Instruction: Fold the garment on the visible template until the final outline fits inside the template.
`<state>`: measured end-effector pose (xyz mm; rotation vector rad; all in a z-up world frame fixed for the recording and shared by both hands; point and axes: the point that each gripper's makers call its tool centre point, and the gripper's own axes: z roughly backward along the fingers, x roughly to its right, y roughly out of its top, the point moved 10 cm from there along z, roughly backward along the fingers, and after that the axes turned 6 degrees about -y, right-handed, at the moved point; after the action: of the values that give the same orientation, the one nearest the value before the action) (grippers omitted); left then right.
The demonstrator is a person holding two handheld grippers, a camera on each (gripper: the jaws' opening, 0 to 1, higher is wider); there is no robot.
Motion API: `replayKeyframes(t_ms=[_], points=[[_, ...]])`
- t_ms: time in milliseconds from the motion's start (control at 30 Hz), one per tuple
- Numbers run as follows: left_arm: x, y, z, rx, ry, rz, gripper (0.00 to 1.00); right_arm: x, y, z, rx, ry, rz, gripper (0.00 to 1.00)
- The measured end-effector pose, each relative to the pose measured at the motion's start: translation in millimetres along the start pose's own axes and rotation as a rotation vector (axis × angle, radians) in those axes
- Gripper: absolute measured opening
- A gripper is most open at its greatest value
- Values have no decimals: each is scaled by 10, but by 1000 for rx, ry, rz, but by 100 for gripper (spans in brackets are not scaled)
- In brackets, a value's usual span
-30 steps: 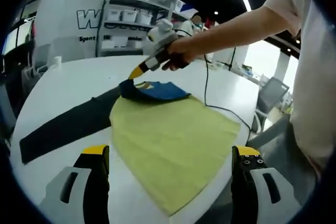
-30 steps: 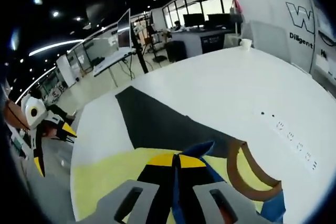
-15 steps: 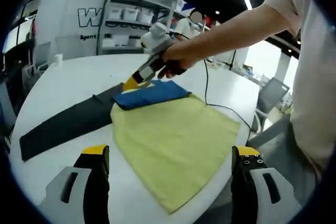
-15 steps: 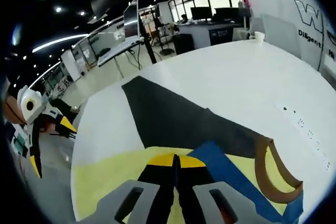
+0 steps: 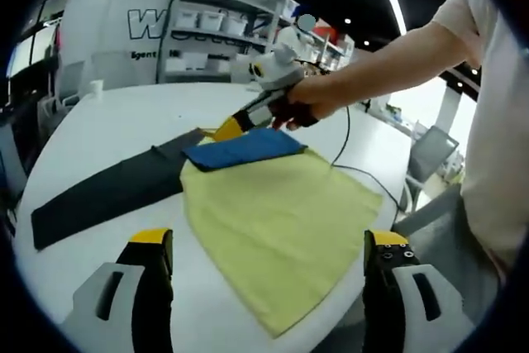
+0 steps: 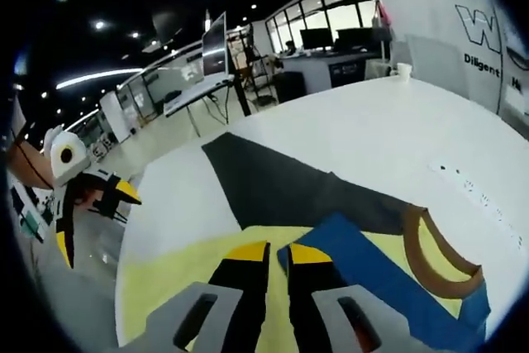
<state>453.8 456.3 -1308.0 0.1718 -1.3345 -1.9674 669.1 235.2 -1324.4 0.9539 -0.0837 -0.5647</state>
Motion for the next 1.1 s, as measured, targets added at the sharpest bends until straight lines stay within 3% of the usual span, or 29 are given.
replayKeyframes(t_ms=[367, 667, 1100], points=[[-206, 19, 7, -4, 48, 49, 95, -40, -146, 313, 52, -10, 60, 21], [-480, 20, 100, -1, 128, 112, 91, -102, -337, 670, 67, -7, 97, 38], [-787, -9, 217, -10, 223, 160, 89, -119, -554, 1209, 93, 16, 97, 61]])
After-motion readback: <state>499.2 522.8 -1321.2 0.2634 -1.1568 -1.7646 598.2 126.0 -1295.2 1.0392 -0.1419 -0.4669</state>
